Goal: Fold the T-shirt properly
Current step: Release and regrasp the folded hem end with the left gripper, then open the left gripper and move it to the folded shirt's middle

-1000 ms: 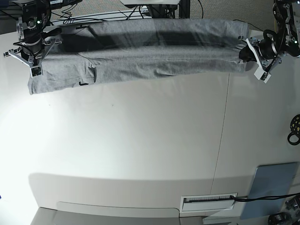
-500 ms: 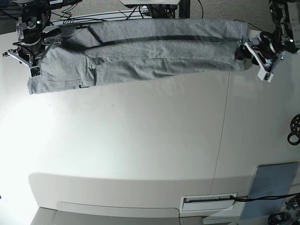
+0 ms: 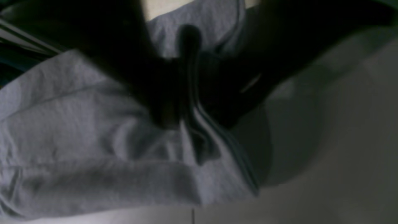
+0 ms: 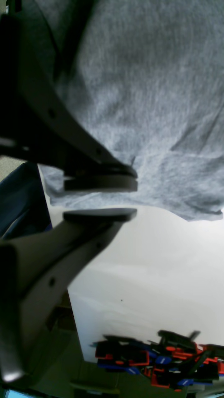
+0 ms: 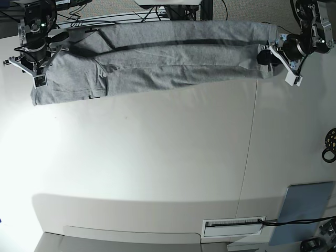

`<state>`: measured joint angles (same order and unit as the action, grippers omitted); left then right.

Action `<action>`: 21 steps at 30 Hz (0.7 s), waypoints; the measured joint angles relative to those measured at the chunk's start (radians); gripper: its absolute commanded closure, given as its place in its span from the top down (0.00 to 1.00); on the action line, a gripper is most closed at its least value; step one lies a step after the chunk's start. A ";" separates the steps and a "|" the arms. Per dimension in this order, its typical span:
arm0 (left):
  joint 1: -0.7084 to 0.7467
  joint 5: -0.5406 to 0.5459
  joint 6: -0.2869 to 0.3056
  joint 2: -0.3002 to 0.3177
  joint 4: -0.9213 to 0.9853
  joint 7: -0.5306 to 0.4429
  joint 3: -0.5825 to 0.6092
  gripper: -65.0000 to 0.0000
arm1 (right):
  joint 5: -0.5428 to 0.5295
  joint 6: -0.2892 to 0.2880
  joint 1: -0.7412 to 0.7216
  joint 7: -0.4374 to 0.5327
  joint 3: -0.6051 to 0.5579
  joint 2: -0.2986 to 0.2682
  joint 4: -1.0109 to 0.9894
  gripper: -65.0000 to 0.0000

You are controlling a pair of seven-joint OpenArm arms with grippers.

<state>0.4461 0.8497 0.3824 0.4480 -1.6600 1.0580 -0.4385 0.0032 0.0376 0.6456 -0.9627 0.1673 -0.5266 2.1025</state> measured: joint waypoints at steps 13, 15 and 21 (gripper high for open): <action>-0.082 -0.267 -0.106 -0.010 0.008 -0.176 0.006 0.00 | 0.000 0.045 0.000 0.094 0.000 0.000 0.000 0.15; -0.106 -0.322 -0.126 -0.008 0.010 -0.177 0.006 0.00 | 0.000 0.053 -0.001 0.108 0.000 0.000 0.000 0.15; -0.173 -0.465 -0.207 0.003 -0.005 -0.167 0.007 0.00 | 0.000 0.068 0.000 0.107 0.000 0.000 0.000 0.15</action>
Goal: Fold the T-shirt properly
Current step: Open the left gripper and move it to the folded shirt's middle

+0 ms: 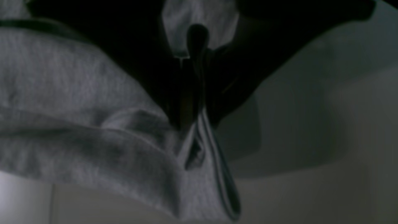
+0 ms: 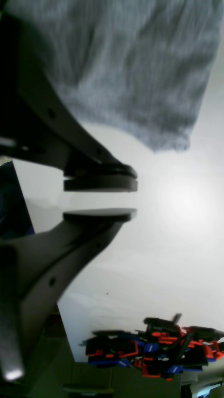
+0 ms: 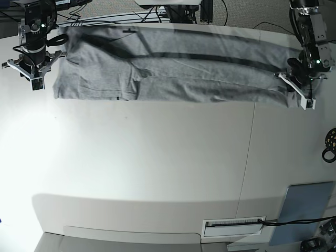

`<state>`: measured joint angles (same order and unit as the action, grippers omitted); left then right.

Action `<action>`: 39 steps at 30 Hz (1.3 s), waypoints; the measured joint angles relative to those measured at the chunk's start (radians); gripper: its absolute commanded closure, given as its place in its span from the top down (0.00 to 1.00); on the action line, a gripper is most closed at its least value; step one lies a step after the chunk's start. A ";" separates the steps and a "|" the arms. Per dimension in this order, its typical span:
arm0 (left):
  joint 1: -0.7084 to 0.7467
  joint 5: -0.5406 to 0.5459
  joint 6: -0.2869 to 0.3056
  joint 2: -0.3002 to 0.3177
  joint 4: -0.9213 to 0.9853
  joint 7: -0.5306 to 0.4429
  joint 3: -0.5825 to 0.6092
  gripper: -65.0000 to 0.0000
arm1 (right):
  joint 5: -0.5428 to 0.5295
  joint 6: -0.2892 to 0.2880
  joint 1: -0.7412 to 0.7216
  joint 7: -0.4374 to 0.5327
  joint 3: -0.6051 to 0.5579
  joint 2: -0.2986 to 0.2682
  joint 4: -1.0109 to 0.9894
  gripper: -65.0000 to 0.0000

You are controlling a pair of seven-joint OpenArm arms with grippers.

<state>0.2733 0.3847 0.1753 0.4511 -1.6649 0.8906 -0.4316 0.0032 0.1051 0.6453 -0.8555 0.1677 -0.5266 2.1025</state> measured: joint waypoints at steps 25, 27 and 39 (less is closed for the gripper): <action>0.213 0.332 0.027 -0.254 -0.553 0.152 0.321 0.00 | 0.000 0.000 0.000 0.000 0.000 0.000 0.000 0.15; 0.195 0.239 -0.034 -0.266 -0.551 0.121 0.409 0.00 | 0.000 0.000 0.000 0.000 0.000 0.000 0.000 0.15; 0.037 -0.002 -0.077 -0.346 -0.373 0.072 0.668 0.00 | 0.000 0.000 0.000 0.000 0.000 0.000 0.000 0.15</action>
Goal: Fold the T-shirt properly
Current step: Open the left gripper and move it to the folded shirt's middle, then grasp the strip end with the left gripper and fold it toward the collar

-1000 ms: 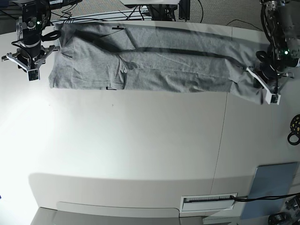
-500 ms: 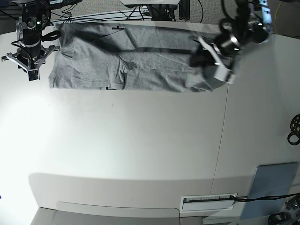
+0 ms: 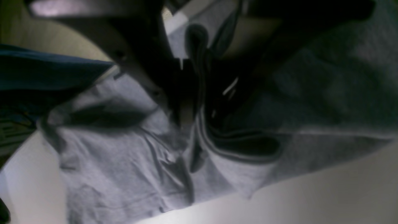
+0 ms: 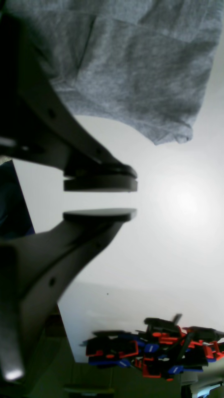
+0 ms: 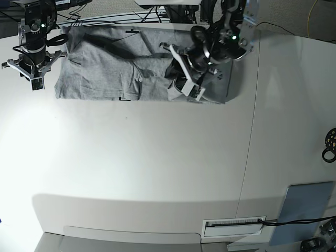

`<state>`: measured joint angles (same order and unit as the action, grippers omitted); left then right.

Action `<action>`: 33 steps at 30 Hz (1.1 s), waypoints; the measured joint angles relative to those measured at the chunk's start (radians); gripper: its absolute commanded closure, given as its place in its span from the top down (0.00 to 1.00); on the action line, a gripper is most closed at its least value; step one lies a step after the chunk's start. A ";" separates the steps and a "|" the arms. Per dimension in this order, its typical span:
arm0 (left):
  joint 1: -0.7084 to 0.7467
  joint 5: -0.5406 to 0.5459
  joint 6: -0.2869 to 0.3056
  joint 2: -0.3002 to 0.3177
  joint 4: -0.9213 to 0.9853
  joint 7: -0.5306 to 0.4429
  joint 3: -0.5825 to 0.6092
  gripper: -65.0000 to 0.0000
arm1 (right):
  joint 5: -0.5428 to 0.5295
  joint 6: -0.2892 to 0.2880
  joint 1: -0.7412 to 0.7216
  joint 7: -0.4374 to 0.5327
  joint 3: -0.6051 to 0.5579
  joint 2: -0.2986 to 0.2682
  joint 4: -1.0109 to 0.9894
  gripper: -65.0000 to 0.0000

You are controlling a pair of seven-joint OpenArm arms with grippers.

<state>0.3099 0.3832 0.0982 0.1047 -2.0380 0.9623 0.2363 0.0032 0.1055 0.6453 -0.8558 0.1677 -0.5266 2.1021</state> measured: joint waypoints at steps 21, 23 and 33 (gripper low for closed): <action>-0.059 0.160 0.236 -0.007 0.106 -0.088 0.001 0.55 | 0.000 0.000 0.000 0.000 0.000 0.000 0.000 0.15; -0.059 0.160 0.236 -0.008 0.106 -0.088 0.001 0.55 | 0.000 0.000 0.000 0.000 0.000 0.000 0.000 0.15; -0.057 0.141 0.375 0.032 0.064 0.119 -0.003 0.55 | 0.000 0.000 0.000 0.000 0.000 0.000 0.000 0.15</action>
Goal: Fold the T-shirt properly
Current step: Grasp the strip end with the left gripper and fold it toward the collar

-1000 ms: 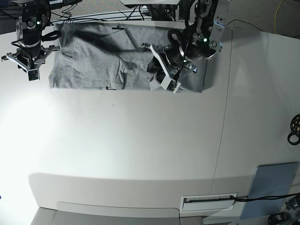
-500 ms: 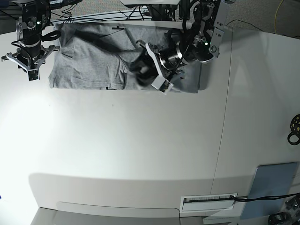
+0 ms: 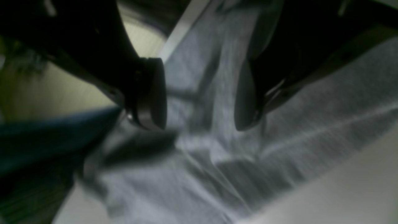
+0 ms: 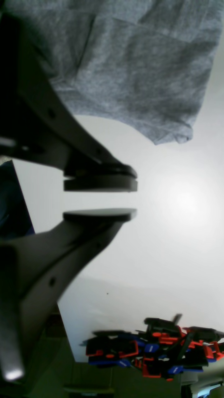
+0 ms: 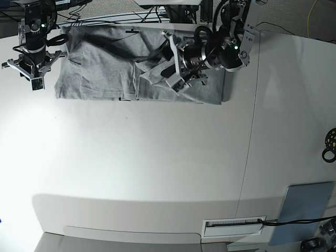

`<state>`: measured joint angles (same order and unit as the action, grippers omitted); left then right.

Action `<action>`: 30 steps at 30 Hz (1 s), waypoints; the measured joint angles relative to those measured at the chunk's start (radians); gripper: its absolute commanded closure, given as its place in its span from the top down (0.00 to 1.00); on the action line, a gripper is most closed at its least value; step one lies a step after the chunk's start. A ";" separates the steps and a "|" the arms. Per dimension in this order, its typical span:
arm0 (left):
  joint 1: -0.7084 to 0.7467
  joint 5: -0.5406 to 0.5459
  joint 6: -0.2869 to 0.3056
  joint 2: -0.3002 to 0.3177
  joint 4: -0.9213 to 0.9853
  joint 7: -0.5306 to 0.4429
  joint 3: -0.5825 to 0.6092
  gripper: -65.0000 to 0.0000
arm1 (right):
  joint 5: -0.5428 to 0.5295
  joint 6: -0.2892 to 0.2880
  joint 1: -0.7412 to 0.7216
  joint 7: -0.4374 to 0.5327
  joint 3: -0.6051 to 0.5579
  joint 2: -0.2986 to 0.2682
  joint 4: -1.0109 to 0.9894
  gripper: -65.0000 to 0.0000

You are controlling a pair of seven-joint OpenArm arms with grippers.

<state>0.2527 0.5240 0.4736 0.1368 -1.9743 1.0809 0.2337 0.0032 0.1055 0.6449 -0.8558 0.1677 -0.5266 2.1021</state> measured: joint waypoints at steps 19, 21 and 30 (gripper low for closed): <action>0.118 -0.427 0.013 0.049 -0.018 -0.222 0.000 0.08 | 0.000 0.000 0.000 0.000 0.000 0.000 0.000 0.15; 0.118 -0.426 0.013 0.049 -0.018 -0.223 0.000 0.03 | 0.000 0.000 0.000 0.000 0.000 0.000 0.000 0.15; 0.118 -0.240 0.008 0.049 -0.073 -0.220 0.000 0.00 | 0.000 0.000 0.000 0.000 0.000 0.000 0.000 0.15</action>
<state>0.3706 0.2840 0.4812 0.1860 -2.0472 0.8604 0.2337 0.0032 0.1055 0.6453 -0.8558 0.1677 -0.5262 2.1021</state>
